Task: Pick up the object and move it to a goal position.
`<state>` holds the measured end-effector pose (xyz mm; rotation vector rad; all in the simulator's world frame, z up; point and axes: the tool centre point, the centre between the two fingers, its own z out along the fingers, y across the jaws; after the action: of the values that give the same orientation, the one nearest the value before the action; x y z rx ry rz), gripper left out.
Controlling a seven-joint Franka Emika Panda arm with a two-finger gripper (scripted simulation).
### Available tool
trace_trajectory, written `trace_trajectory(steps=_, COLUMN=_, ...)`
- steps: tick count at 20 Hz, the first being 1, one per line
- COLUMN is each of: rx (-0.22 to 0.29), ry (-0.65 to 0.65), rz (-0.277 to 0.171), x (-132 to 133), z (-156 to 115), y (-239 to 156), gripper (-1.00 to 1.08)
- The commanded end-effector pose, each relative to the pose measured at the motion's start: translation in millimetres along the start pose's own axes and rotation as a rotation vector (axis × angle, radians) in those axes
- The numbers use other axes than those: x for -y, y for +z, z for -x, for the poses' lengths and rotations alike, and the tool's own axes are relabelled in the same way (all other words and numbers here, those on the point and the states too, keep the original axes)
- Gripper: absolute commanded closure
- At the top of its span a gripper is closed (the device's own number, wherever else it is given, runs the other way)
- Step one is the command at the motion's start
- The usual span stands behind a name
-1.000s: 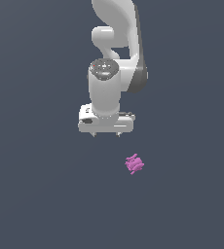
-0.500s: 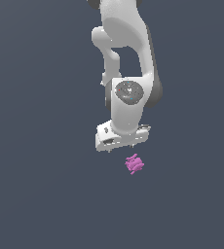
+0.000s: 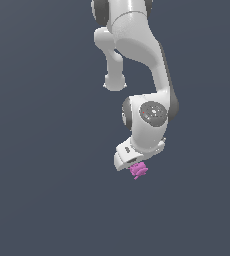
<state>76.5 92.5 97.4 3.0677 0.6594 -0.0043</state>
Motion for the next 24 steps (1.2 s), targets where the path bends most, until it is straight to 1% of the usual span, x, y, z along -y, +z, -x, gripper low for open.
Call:
trace_trajectory(steps=1, rx=-0.003, ry=-0.022, rz=-0.002, x=5, z=-6, y=5, gripper=-0.92)
trace_trajectory(steps=9, rx=-0.002, ry=-0.031, rz=-0.003, x=7, z=-7, y=11, gripper=-0.92)
trace_trajectory(steps=18, rx=-0.003, ry=-0.034, rz=-0.003, x=8, z=-7, y=53, gripper=-0.92)
trace_trajectory(steps=24, rx=-0.003, ry=-0.035, rz=-0.003, x=8, z=-9, y=57, gripper=-0.92)
